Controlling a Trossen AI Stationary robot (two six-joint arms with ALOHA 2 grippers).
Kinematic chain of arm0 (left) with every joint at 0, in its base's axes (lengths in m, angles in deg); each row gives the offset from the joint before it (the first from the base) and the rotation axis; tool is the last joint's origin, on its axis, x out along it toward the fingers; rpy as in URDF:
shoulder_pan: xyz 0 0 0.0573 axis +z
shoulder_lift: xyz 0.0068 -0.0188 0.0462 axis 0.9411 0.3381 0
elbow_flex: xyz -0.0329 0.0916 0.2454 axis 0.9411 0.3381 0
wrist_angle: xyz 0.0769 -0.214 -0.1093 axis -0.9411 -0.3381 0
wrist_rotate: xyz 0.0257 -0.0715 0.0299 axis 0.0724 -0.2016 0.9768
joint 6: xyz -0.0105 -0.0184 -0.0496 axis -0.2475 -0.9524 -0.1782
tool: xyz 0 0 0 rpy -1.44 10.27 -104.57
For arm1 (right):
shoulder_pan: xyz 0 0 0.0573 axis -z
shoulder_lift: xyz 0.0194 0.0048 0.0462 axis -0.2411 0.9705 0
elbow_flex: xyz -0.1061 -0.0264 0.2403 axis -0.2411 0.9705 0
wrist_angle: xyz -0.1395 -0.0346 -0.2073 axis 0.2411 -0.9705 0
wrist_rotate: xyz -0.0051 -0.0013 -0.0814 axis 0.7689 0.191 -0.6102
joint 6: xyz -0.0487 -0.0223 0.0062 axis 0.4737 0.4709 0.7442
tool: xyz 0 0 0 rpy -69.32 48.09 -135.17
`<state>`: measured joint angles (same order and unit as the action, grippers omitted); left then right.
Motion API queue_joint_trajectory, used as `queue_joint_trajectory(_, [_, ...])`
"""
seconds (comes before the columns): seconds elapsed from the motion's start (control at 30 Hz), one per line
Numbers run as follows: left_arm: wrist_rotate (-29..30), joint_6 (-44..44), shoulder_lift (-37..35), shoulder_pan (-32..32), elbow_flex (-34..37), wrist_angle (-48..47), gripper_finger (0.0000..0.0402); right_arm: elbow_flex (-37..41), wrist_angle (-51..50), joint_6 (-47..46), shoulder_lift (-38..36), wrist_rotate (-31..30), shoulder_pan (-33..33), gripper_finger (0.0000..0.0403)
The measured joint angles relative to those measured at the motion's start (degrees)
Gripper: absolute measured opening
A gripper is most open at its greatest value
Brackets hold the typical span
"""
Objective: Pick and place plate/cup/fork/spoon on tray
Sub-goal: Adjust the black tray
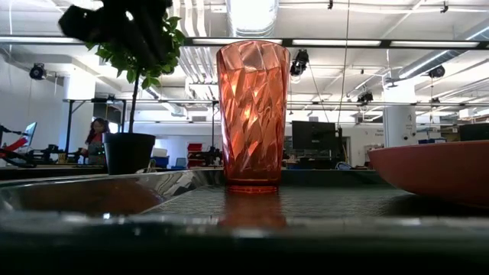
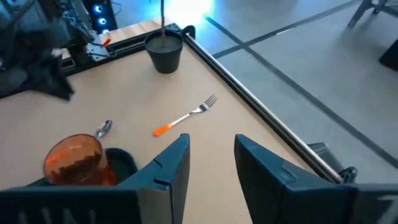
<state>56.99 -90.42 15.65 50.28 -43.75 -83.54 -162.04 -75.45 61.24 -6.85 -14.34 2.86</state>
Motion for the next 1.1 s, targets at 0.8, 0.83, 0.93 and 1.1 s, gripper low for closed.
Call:
queue_joint_trajectory(0.8, [-15.5,-15.5,11.1,-3.7,5.6,10.4,0.0072,0.0,-2.2,10.1,0.6,-3.0,0.0,0.0118])
queue_joint_trajectory(0.83, [-15.5,-15.5,11.1,-3.5,5.7,10.4,0.0072,0.0,-3.9,9.0,0.6,-2.9,0.0,0.0118])
queue_joint_trajectory(0.93, [-15.5,-16.8,11.0,-3.4,6.5,10.5,0.0072,0.0,-9.2,5.1,0.7,-2.9,0.0,0.0118])
queue_joint_trajectory(1.1, [-15.5,-16.8,11.1,-3.0,6.5,10.9,0.0072,0.2,-11.5,2.8,0.7,-2.9,0.0,0.0118])
